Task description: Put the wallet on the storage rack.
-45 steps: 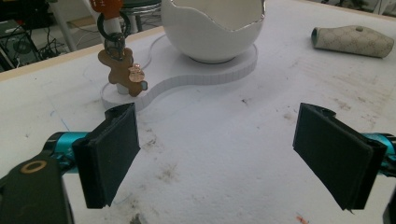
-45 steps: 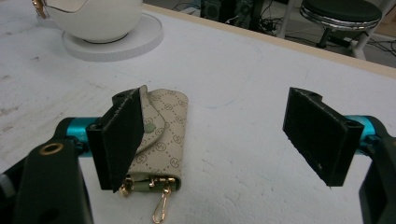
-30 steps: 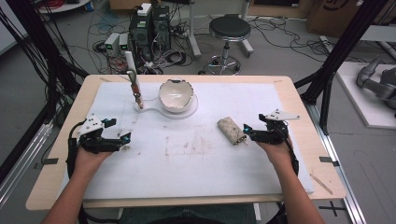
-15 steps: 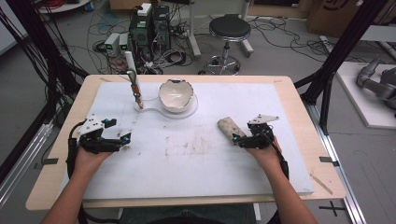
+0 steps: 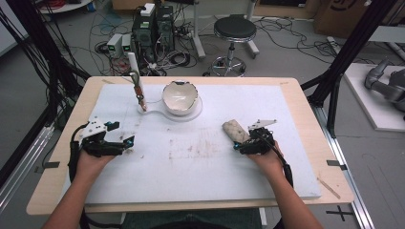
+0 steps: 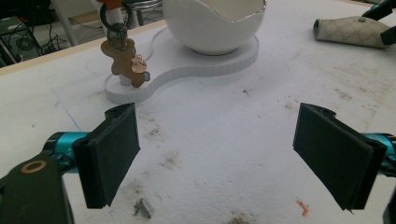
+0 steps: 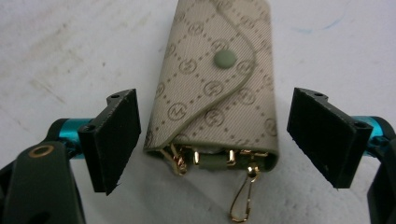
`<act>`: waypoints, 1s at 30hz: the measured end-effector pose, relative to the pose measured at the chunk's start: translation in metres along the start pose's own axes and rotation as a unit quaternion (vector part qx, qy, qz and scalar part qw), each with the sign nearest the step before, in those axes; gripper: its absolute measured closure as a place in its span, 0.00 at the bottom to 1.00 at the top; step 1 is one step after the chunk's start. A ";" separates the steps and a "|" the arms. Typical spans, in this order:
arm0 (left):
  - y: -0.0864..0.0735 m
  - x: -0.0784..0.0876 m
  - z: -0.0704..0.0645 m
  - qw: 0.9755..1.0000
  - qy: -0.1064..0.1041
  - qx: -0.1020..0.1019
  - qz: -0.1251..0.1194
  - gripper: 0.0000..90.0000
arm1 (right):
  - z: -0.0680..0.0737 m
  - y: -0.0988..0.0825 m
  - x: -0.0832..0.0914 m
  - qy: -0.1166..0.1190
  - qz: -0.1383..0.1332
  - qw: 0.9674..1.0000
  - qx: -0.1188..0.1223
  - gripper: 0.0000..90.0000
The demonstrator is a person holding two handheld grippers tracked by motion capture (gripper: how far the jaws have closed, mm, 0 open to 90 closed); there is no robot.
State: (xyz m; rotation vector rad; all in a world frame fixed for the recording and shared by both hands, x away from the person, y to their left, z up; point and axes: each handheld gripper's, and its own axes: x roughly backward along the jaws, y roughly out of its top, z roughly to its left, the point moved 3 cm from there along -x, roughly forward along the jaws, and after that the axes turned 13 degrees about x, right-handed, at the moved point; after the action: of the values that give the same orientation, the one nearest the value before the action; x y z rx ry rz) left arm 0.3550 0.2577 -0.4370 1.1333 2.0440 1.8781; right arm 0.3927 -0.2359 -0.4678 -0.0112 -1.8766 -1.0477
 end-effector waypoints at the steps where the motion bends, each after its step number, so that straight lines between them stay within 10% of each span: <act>1: 0.000 0.000 0.000 1.000 0.000 0.000 0.000 0.16 | 0.001 -0.001 -0.002 0.004 0.007 1.000 0.001 0.20; 25: 0.000 0.001 -0.001 1.000 -0.001 -0.002 0.000 0.16 | -0.001 0.001 0.002 -0.001 0.020 1.000 0.012 0.41; 30: 0.000 0.000 0.000 1.000 -0.001 -0.001 0.002 0.16 | -0.004 0.006 0.011 0.002 -0.015 1.000 0.001 0.41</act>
State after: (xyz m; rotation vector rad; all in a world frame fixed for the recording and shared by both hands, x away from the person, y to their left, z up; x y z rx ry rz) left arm 0.3547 0.2576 -0.4371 1.1379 2.0412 1.8790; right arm 0.3918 -0.2394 -0.4553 0.0204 -1.8802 -1.0664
